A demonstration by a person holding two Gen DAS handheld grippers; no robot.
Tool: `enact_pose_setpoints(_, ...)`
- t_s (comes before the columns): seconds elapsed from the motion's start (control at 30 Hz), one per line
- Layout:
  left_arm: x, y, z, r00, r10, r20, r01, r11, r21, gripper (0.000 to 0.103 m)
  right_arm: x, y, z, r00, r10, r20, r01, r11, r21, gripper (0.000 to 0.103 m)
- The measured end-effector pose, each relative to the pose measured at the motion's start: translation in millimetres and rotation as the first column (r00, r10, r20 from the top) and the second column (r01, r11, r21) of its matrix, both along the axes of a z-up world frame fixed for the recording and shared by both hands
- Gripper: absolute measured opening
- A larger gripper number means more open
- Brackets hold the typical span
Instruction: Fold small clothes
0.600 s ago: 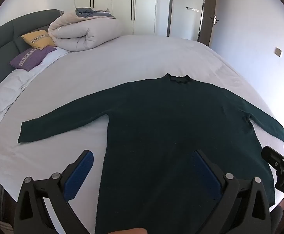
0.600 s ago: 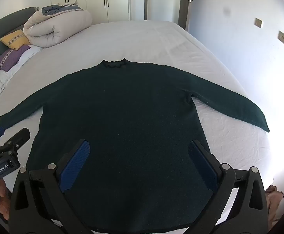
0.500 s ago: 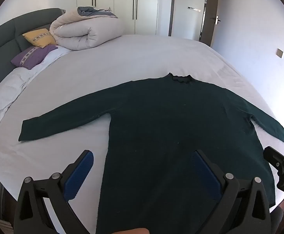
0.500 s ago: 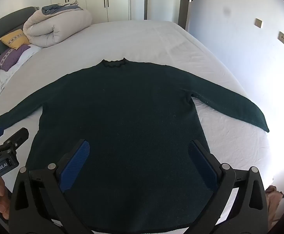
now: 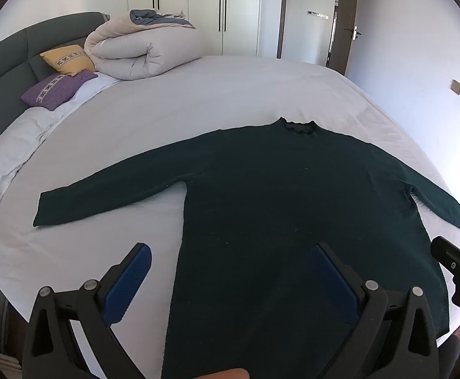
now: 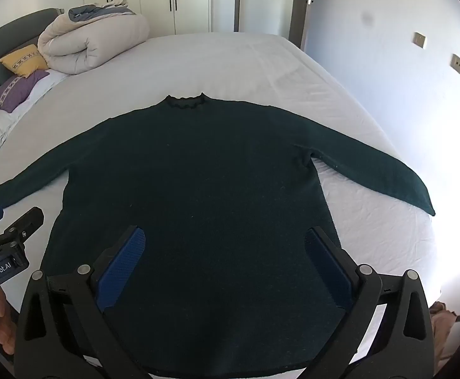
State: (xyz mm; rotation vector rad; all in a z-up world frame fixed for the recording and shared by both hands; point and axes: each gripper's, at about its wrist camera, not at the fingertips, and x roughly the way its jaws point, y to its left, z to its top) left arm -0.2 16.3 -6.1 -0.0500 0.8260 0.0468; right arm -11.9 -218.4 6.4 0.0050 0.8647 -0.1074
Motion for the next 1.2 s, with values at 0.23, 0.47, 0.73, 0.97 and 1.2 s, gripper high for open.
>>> enact_pose_setpoints(0.23,-1.8,3.9,-4.8,1.000,0.002,-0.002,-0.002,1.000,-0.002,0.103,-0.6,1.1,-0.1,1.000,-0.001,0.000,0.001,1.000,-0.002,0.103)
enact_pose_setpoints(0.47,-3.1,0.7,-0.7,1.000,0.006,-0.004,-0.006,1.000,-0.001,0.103,0.6,2.8,-2.4,1.000,-0.001,-0.004,0.001,1.000,-0.002,0.103)
enact_pose_setpoints(0.73,-3.5,1.7,-2.3,1.000,0.010,-0.006,-0.010,1.000,-0.002,0.103,0.5,3.9,-3.7,1.000,-0.003,-0.005,0.003,1.000,-0.002,0.103)
enact_pose_setpoints(0.97,-3.0,2.5,-3.6,1.000,0.015,-0.010,-0.015,1.000,-0.002,0.103,0.5,4.8,-6.9,1.000,-0.002,-0.006,0.002,1.000,0.002,0.103)
enact_pose_setpoints(1.2,-3.0,4.1,-3.9,1.000,0.017,-0.012,-0.017,1.000,-0.005,0.103,-0.8,5.9,-10.3,1.000,-0.004,-0.007,0.004,1.000,0.003,0.103)
